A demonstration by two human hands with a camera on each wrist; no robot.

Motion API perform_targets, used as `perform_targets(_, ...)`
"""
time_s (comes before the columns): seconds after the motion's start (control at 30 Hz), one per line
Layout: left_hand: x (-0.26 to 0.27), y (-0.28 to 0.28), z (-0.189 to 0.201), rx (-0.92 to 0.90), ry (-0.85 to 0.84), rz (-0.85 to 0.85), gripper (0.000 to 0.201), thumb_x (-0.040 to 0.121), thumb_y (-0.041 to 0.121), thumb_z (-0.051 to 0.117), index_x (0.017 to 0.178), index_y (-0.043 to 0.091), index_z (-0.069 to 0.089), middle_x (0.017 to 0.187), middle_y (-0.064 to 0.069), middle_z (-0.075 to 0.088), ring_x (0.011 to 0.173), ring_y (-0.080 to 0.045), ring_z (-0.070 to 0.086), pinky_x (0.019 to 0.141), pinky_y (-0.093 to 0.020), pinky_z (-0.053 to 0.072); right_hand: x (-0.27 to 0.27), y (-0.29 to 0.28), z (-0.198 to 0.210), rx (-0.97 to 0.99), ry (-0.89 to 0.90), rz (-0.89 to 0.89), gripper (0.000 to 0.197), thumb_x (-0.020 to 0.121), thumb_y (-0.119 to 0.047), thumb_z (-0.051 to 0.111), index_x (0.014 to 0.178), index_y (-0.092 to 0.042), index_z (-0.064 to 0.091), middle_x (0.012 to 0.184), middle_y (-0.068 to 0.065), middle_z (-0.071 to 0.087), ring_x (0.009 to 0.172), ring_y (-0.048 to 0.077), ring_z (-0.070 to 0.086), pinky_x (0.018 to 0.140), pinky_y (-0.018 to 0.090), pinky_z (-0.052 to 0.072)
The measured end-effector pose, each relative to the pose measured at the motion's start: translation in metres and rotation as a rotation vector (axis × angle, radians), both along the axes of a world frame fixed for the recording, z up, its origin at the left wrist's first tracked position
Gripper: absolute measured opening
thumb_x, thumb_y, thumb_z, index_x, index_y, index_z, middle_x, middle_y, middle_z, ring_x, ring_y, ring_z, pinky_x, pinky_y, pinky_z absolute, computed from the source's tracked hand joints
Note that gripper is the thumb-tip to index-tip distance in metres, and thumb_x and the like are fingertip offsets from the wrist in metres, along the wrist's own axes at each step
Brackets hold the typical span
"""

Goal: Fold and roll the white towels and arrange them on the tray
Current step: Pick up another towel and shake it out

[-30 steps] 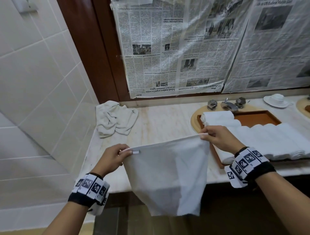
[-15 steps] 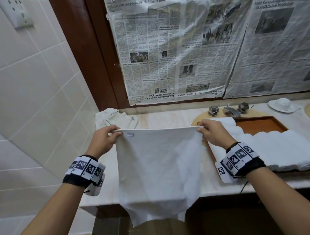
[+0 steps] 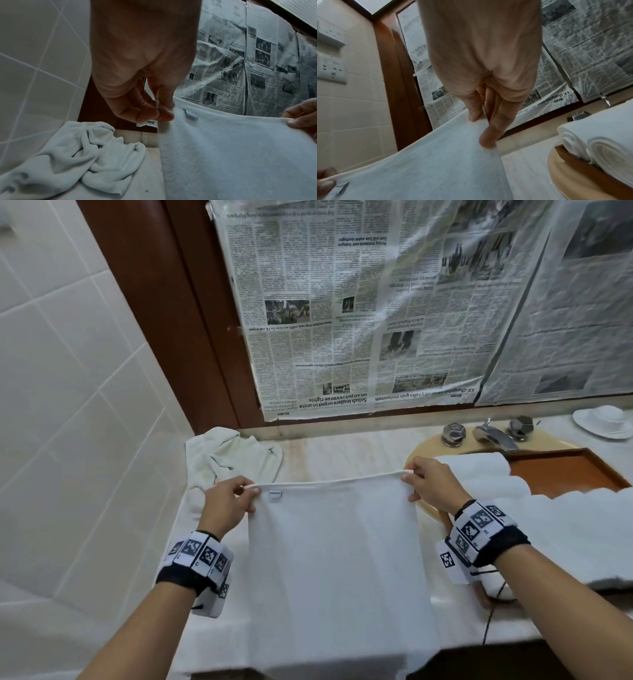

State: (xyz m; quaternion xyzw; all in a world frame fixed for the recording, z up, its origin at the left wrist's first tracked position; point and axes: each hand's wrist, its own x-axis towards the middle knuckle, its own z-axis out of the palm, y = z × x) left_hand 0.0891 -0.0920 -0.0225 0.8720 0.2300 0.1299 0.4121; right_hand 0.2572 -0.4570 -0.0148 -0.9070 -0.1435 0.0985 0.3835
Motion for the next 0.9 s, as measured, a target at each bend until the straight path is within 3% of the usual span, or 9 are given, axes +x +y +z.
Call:
perform_targets(0.07, 0.014, 0.007, -0.007, 0.009, 0.021, -0.016, 0.014, 0.090, 0.023, 0.071, 0.076, 0.025, 0.069, 0.060, 0.003, 0.069, 0.063, -0.014, 0.070, 0.077, -0.045, 0.058, 0.013, 0.010, -0.007, -0.003, 0.015, -0.027, 0.011, 0.097, -0.015, 0.058, 0.087, -0.014, 0.060, 0.090, 0.016, 0.067, 0.093, 0.034, 0.062, 0.052, 0.014, 0.049)
perform_targets(0.13, 0.029, 0.015, -0.015, 0.000, 0.041, -0.032, 0.015, 0.090, 0.022, 0.070, 0.075, 0.025, 0.068, 0.059, 0.005, 0.069, 0.062, -0.015, 0.069, 0.075, -0.044, 0.058, 0.025, 0.018, -0.013, -0.016, 0.025, -0.052, 0.012, 0.096, -0.016, 0.059, 0.084, -0.014, 0.061, 0.086, 0.012, 0.069, 0.076, 0.028, 0.070, 0.072, 0.029, 0.058)
perform_targets(0.23, 0.050, 0.024, -0.027, -0.033, 0.070, -0.047, 0.015, 0.091, 0.021, 0.069, 0.075, 0.023, 0.069, 0.058, 0.002, 0.069, 0.063, -0.018, 0.069, 0.072, -0.042, 0.059, 0.041, 0.027, -0.027, -0.030, 0.022, -0.101, 0.015, 0.093, -0.020, 0.062, 0.078, -0.019, 0.061, 0.075, 0.003, 0.070, 0.058, 0.018, 0.071, 0.094, 0.048, 0.051)
perform_targets(0.33, 0.071, 0.031, -0.041, -0.053, 0.093, -0.036, 0.015, 0.090, 0.022, 0.069, 0.075, 0.022, 0.069, 0.057, 0.002, 0.069, 0.063, -0.015, 0.068, 0.075, -0.039, 0.058, 0.054, 0.037, -0.038, -0.021, 0.042, -0.158, 0.012, 0.094, -0.022, 0.062, 0.083, -0.017, 0.062, 0.080, 0.004, 0.072, 0.059, 0.017, 0.071, 0.086, 0.039, 0.055)
perform_targets(0.47, 0.094, 0.039, -0.063, -0.066, 0.117, -0.005, 0.015, 0.091, 0.025, 0.068, 0.076, 0.024, 0.069, 0.058, 0.002, 0.069, 0.060, -0.010, 0.065, 0.071, -0.032, 0.053, 0.077, 0.049, -0.052, -0.006, 0.093, -0.169, 0.012, 0.097, -0.019, 0.059, 0.090, -0.010, 0.061, 0.090, 0.010, 0.069, 0.068, 0.021, 0.071, 0.055, 0.019, 0.048)
perform_targets(0.63, 0.131, 0.045, -0.090, 0.024, 0.150, 0.030, 0.010, 0.090, 0.027, 0.068, 0.080, 0.026, 0.070, 0.075, 0.007, 0.070, 0.080, -0.016, 0.063, 0.067, -0.020, 0.040, 0.118, 0.058, -0.086, 0.026, 0.138, -0.176, 0.011, 0.093, -0.022, 0.063, 0.082, -0.017, 0.062, 0.081, 0.003, 0.067, 0.064, 0.021, 0.071, 0.072, 0.043, 0.060)
perform_targets(0.7, 0.147, 0.044, -0.096, 0.042, 0.156, 0.043, 0.007, 0.090, 0.024, 0.067, 0.083, 0.024, 0.069, 0.081, 0.004, 0.069, 0.081, -0.016, 0.060, 0.065, -0.014, 0.037, 0.132, 0.063, -0.095, 0.041, 0.151, -0.187, 0.011, 0.093, -0.017, 0.061, 0.083, -0.012, 0.062, 0.081, 0.005, 0.065, 0.067, 0.025, 0.071, 0.068, 0.040, 0.061)
perform_targets(0.8, 0.176, 0.051, -0.107, 0.042, 0.164, 0.089, 0.006, 0.090, 0.025, 0.067, 0.088, 0.022, 0.072, 0.085, 0.000, 0.071, 0.084, -0.021, 0.063, 0.071, -0.023, 0.041, 0.156, 0.073, -0.106, 0.042, 0.143, -0.187, 0.011, 0.093, -0.016, 0.059, 0.083, -0.012, 0.062, 0.075, 0.002, 0.064, 0.066, 0.023, 0.070, 0.067, 0.037, 0.060)
perform_targets(0.9, 0.204, 0.060, -0.115, 0.051, 0.180, 0.112, 0.012, 0.090, 0.027, 0.066, 0.095, 0.021, 0.075, 0.090, -0.001, 0.073, 0.087, -0.020, 0.062, 0.079, -0.023, 0.040, 0.182, 0.084, -0.115, 0.020, 0.132, -0.177, 0.011, 0.095, -0.017, 0.058, 0.085, -0.012, 0.061, 0.078, 0.006, 0.066, 0.063, 0.021, 0.070, 0.054, 0.017, 0.049)
